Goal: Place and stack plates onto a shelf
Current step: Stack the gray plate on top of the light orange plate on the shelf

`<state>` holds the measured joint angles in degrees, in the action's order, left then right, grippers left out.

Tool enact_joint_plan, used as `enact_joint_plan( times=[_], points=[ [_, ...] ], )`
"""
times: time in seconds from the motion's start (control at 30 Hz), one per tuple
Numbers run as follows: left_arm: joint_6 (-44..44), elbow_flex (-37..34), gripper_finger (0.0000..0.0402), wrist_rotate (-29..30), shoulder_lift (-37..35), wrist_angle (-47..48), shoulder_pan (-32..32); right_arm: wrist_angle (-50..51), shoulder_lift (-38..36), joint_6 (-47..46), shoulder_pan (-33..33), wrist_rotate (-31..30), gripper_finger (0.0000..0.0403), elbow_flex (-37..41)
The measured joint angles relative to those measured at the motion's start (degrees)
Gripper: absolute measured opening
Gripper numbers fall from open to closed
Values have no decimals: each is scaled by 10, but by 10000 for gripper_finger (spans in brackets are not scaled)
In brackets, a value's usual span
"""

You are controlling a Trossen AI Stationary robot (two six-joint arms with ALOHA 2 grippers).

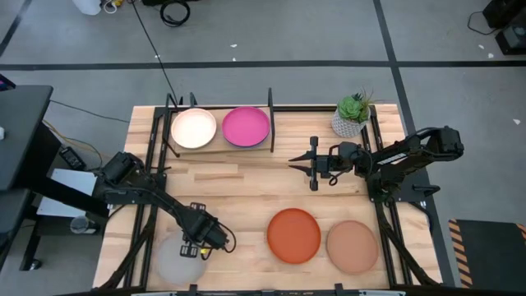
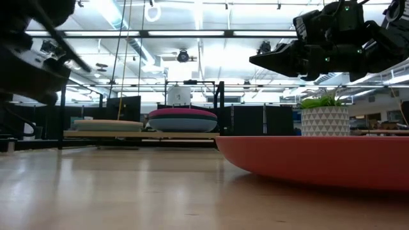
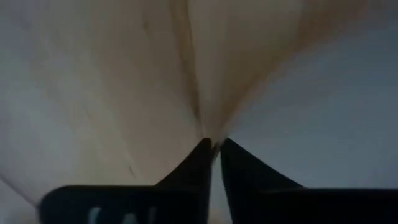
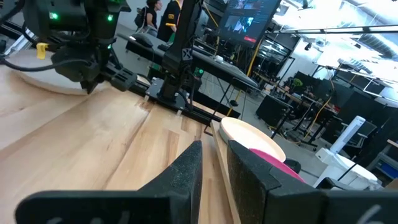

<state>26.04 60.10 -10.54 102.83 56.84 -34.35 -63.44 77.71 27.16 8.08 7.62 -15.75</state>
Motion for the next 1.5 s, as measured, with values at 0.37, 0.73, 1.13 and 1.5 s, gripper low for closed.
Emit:
enact_joint_plan(
  times=[0.37,0.73,1.13,1.5],
  points=[
    [-19,2,8,21,-6,41,26,-3,0,0,0,0,81,0],
    [-65,3,9,161,-55,95,140,1,0,-1,0,-3,81,0],
    [-138,3,42,237,-51,33,279,6,0,0,8,-4,81,0],
    [-32,39,134,97,-51,15,298,7,0,-1,10,-4,81,0]
  ],
)
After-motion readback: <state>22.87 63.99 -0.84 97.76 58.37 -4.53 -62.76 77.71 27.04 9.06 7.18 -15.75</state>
